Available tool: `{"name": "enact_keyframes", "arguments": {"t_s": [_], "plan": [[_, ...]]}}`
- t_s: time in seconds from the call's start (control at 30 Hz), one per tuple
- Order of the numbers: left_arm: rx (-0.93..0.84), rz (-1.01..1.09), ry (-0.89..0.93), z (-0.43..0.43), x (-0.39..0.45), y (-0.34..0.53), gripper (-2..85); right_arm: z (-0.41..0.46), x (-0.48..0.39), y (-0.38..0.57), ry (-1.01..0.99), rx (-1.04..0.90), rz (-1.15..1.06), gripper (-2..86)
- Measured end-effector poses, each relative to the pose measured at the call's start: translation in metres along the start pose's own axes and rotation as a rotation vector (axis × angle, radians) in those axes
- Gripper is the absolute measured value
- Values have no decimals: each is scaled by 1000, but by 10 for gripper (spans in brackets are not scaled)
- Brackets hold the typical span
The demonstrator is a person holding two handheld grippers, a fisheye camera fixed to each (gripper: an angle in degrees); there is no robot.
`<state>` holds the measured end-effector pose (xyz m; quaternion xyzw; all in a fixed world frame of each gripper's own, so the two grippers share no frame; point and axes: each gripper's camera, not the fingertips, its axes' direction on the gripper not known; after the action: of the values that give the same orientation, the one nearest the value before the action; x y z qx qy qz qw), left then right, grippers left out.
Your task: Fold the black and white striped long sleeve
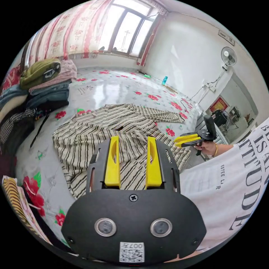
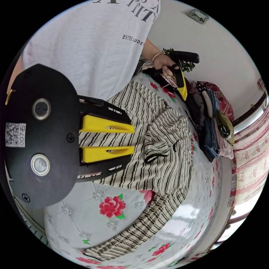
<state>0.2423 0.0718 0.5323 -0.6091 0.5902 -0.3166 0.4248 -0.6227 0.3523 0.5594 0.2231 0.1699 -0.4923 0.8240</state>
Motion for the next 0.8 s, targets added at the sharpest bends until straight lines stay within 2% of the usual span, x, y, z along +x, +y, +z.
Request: {"name": "enact_keyframes", "arguments": {"t_s": [0.2,0.4,0.5,0.57,0.6,0.67,0.8], "plan": [[-157,-235,-157,18,-60,41,119,38,13,-34,43,-52,-98,71],[-244,-347,-275,57,-111,31,106,79,43,-103,138,-58,-129,59],[-310,-398,-306,84,-133,23,81,119,69,-122,64,-188,-103,31],[-347,-443,-342,98,-146,24,52,129,78,-126,-64,-289,-128,16],[-324,-444,-387,96,-149,23,24,122,79,-126,-60,-279,-130,14],[-321,-439,-380,98,-153,23,12,66,76,-123,-8,-125,-138,7],[-314,-367,-414,102,-150,22,-5,-17,70,-97,39,41,-178,4]]}}
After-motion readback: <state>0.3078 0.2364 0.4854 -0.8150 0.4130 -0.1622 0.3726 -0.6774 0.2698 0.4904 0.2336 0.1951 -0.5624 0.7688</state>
